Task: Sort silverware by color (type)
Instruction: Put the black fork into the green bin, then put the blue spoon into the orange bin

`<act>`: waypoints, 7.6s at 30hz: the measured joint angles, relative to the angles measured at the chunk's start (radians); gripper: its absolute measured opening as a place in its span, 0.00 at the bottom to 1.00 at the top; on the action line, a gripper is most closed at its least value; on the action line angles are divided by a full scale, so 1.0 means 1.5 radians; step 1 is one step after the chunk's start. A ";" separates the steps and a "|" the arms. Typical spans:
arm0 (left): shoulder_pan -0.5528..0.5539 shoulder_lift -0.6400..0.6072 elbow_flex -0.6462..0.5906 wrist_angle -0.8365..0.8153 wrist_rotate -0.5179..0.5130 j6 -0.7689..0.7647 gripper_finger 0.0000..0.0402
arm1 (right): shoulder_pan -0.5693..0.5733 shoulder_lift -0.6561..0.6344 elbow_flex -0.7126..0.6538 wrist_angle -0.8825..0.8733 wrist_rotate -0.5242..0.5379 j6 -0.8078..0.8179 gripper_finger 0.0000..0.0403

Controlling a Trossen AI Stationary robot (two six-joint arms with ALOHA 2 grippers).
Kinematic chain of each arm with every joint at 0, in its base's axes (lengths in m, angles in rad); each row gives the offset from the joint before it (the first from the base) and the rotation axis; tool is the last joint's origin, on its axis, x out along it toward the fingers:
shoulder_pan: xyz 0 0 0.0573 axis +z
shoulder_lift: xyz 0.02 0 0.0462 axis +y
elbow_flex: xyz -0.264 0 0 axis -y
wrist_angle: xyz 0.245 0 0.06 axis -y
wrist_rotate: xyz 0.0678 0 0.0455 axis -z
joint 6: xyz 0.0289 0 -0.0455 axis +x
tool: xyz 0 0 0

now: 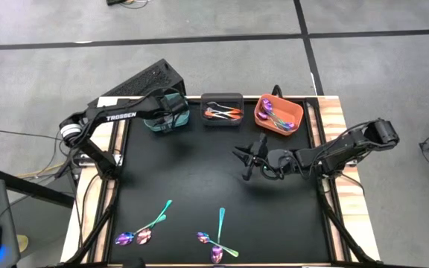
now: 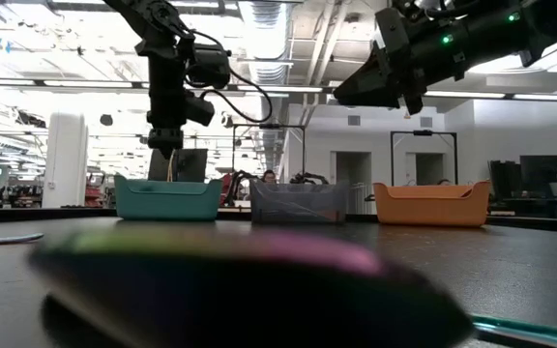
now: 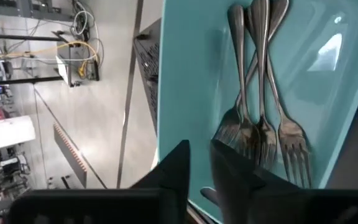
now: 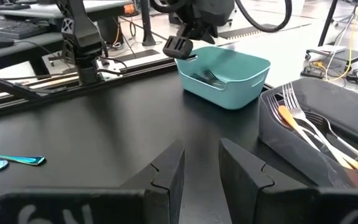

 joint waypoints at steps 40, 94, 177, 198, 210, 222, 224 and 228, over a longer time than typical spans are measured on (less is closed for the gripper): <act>-1.000 -0.123 -0.231 0.121 0.462 -1.138 0.40 | 0.175 0.000 0.000 -0.018 0.065 0.040 0.29; -0.677 0.016 -0.087 -0.078 -0.066 -0.514 0.00 | 0.129 0.000 0.000 0.053 0.018 0.052 0.29; -0.492 0.016 -0.085 0.128 -0.208 -0.350 0.46 | -0.063 -0.438 -0.144 -0.707 0.433 0.609 0.02; -0.491 0.016 -0.085 0.181 -0.207 -0.309 0.46 | -0.093 -0.437 -0.162 -0.535 0.379 0.399 0.02; -0.489 0.016 -0.085 0.182 -0.194 -0.305 0.46 | -0.120 -0.544 -0.187 -0.292 0.224 0.060 0.03; -0.489 0.016 -0.086 0.175 -0.187 -0.313 0.46 | -0.238 -0.817 -0.372 -0.198 0.069 -0.028 0.02; -0.489 0.016 -0.086 0.175 -0.185 -0.314 0.46 | -0.246 -0.846 -0.372 -0.263 0.071 -0.016 0.02; -0.489 0.016 -0.086 0.178 -0.173 -0.315 0.46 | -0.263 -0.876 -0.371 -0.299 0.075 -0.018 0.02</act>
